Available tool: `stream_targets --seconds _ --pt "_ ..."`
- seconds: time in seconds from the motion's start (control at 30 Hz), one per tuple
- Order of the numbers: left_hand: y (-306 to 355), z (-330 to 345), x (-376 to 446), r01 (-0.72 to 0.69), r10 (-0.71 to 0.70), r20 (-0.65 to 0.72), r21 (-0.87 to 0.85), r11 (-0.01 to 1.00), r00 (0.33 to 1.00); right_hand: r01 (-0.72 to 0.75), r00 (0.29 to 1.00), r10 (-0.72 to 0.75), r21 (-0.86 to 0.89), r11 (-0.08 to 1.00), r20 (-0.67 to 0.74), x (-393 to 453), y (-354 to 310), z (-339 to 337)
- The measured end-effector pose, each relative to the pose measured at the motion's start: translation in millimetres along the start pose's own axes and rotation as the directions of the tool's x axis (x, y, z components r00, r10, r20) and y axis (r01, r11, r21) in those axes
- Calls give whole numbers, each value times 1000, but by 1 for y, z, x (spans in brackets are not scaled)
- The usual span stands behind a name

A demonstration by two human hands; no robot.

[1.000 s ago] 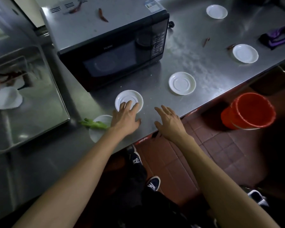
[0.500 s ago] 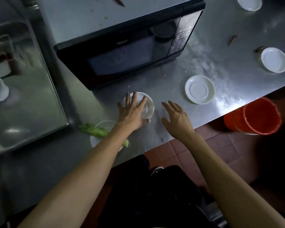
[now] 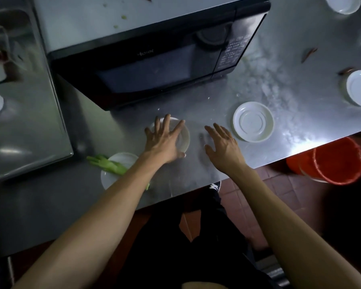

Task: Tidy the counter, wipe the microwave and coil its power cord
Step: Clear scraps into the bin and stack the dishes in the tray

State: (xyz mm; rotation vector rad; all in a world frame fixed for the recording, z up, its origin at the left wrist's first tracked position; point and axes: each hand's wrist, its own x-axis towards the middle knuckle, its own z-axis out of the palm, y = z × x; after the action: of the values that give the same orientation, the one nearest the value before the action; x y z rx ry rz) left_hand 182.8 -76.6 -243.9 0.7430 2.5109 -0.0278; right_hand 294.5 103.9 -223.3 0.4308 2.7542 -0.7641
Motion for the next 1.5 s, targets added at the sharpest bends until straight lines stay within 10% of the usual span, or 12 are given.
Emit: stream_targets --seconds 0.57,1.5 --pt "122 -28 22 4 -5 -104 -5 1000 995 -101 994 111 -272 957 21 36 115 -52" --pt "138 -29 -17 242 -254 -148 -93 966 956 150 988 -126 -324 934 94 54 113 -67"
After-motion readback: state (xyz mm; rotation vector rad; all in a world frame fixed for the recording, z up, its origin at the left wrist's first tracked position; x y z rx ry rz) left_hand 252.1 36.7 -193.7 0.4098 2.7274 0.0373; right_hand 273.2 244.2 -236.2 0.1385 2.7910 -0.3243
